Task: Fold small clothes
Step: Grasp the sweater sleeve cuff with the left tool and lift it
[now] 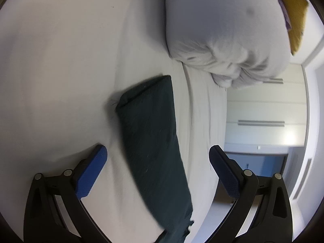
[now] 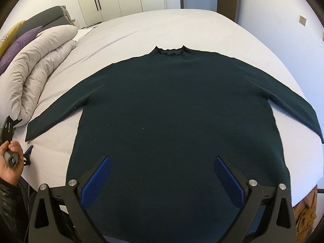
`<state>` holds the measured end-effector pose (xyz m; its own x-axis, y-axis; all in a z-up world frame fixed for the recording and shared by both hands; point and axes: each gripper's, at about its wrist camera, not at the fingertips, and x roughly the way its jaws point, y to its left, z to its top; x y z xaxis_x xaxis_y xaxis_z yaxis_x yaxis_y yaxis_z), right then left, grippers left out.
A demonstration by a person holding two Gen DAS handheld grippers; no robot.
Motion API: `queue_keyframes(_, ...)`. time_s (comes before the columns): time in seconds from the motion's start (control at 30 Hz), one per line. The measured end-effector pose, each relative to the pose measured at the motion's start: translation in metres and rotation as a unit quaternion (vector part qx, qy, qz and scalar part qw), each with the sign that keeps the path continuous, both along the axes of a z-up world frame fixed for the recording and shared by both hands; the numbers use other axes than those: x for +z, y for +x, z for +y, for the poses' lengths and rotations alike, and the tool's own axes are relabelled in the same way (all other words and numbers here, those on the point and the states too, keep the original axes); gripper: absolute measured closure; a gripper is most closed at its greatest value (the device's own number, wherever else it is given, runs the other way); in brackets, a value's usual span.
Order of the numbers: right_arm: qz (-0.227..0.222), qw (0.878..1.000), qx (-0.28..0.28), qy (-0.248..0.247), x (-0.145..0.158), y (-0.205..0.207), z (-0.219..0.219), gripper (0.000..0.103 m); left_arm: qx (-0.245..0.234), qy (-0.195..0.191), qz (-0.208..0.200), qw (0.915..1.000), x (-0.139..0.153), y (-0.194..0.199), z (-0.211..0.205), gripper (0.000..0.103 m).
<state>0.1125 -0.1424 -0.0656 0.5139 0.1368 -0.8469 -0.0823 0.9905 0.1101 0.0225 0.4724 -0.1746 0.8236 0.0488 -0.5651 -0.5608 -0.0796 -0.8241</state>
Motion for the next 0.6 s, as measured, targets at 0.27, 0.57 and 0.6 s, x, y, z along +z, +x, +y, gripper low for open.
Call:
queue_keyframes(0.27, 0.013, 1.0, 0.005, 0.001, -0.011, 0.006, 0.008, 0.0, -0.013, 0.014, -0.012, 0.9997, 0.0, 0.038, 0.002, 0.031)
queue_keyframes(0.57, 0.009, 0.999, -0.014, 0.03, -0.015, 0.011, -0.01, 0.0, 0.007, -0.024, -0.072, 0.9971, -0.028, 0.028, 0.014, 0.085)
queue_keyframes(0.6, 0.008, 0.999, -0.015, 0.032, -0.015, 0.01, -0.011, 0.0, 0.008, -0.02, -0.071, 0.9973, -0.026, 0.026, 0.013, 0.085)
